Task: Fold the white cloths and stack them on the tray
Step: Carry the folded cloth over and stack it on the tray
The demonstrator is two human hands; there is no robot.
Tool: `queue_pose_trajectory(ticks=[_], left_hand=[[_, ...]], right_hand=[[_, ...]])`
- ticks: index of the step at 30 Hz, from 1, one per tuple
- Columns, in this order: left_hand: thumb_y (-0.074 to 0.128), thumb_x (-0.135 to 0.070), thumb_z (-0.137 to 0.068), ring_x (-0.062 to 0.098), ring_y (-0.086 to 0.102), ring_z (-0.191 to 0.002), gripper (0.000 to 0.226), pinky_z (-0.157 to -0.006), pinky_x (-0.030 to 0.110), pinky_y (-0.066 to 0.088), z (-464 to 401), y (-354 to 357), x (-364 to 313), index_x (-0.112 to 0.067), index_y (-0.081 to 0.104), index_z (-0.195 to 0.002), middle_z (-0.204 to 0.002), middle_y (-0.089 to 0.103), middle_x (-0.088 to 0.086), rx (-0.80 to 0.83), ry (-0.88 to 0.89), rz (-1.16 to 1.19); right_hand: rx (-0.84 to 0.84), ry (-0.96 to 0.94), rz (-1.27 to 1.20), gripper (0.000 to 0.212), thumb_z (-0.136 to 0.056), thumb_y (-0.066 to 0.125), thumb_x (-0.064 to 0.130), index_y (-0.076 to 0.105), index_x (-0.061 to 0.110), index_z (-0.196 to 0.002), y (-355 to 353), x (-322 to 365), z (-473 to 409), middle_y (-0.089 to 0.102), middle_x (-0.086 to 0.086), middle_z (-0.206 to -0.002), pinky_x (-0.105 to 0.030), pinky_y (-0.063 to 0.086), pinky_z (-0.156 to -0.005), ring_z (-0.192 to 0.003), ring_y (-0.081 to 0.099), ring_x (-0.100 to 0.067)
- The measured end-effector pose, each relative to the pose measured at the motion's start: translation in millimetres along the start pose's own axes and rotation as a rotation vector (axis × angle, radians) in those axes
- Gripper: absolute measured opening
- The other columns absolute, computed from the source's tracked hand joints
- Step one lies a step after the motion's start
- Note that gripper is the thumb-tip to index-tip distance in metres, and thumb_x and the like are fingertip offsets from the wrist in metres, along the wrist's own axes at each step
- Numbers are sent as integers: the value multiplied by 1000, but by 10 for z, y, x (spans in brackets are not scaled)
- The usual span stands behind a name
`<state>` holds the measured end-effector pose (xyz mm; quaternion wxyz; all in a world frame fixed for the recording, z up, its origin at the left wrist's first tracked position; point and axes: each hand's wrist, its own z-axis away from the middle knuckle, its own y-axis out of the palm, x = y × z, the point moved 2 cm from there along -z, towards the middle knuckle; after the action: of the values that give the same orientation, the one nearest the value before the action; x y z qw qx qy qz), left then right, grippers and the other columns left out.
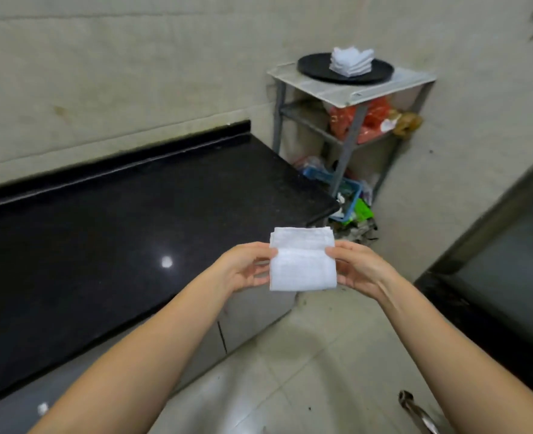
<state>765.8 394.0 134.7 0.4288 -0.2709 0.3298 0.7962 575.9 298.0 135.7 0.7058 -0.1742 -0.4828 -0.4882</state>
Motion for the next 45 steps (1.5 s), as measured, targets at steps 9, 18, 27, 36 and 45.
queue_pose_trajectory(ticks=[9,18,27,36,45], left_hand=[[55,-3,-88,14,60,-81,17,-83,34,50,-1226,1453,-1008,-18,59,-83,-90,64,1,123,72,-60],[56,0,-87,14,60,-72,21,-61,28,58,-2480,2419,-2893,-16,54,-73,-80,62,2,105,313,-125],[58,-7,-90,16,59,-68,12,-65,30,56,-3505,2954,-4305,-11,60,-80,-78,63,5,-58,532,-128],[56,-11,-92,13,53,-61,20,-44,19,49,-4515,3014,-5453,-15,48,-75,-71,52,2,-345,618,-33],[59,-10,-90,14,55,-63,25,-55,25,49,-5168,2841,-5377,-15,49,-68,-73,58,4,-498,511,-74]], right_hand=[[-93,-176,2,13,-92,54,4,64,12,-95,-1295,1275,-816,68,-5,-91,-28,58,-62,-80,64,-17],[-92,-339,89,14,-91,56,4,61,16,-87,-1937,3135,-2217,69,3,-79,-24,55,-58,-68,65,-8],[-54,-511,352,10,-89,61,6,64,15,-86,-2237,4704,-3581,65,-6,-85,-22,48,-54,-68,63,-13],[121,-500,500,8,-89,60,4,59,9,-96,-2043,5997,-5318,61,-3,-82,-18,52,-53,-71,58,-12],[246,-344,640,7,-88,60,4,60,11,-87,-2145,5767,-6244,59,-4,-69,-14,39,-39,-56,52,-12]])
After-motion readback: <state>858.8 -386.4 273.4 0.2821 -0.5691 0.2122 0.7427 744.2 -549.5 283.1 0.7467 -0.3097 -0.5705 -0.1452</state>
